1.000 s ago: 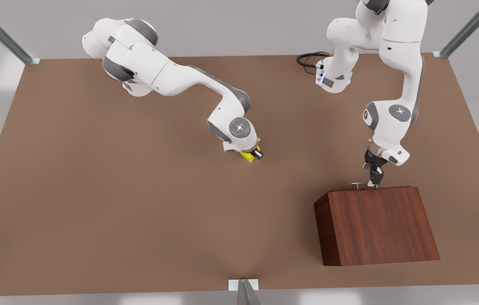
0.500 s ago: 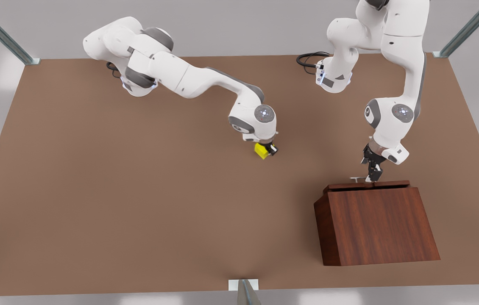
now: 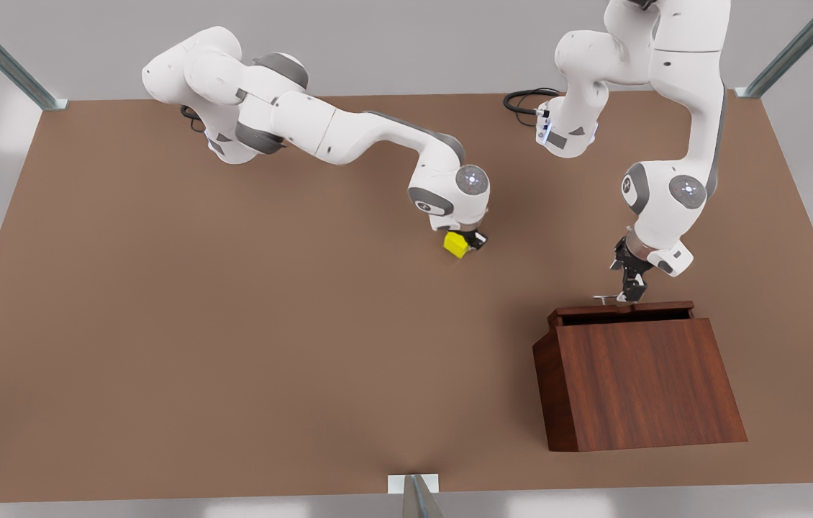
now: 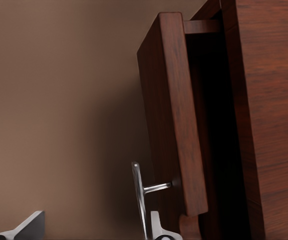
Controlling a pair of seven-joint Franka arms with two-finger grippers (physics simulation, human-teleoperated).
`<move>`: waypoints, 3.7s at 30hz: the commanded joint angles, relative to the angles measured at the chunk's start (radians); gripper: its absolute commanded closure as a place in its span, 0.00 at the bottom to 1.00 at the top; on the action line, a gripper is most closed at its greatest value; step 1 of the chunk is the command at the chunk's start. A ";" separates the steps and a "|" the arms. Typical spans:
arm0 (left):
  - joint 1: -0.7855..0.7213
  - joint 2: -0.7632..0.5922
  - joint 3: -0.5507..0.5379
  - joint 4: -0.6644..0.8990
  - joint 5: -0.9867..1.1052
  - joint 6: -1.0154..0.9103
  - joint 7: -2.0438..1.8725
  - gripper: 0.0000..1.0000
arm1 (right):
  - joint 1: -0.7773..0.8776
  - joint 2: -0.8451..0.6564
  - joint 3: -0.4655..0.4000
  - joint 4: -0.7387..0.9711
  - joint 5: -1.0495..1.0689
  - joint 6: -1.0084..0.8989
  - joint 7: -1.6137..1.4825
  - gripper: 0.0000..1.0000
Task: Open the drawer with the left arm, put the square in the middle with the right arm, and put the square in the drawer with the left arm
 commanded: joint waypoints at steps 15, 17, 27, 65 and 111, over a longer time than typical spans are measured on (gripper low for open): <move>-0.026 -0.029 0.000 -0.002 0.002 -0.080 -0.029 0.00 | -0.182 -0.289 0.038 -0.056 0.042 0.000 -0.017 0.00; -0.026 -0.031 0.000 0.000 0.002 -0.089 -0.031 0.00 | -0.449 -0.636 0.003 -0.359 0.122 -0.080 -0.590 0.00; -0.030 -0.060 0.002 -0.002 0.010 -0.172 -0.035 0.00 | -0.647 -0.984 -0.615 -0.357 0.496 -0.525 -1.775 0.00; -0.075 -0.103 0.002 -0.003 0.011 -0.315 -0.111 0.00 | -0.633 -0.915 -0.617 -0.279 0.499 -0.502 -1.759 0.00; -0.224 0.187 -0.500 0.156 0.111 -0.263 1.328 0.00 | -0.638 -0.909 -0.617 -0.288 0.499 -0.508 -1.773 0.00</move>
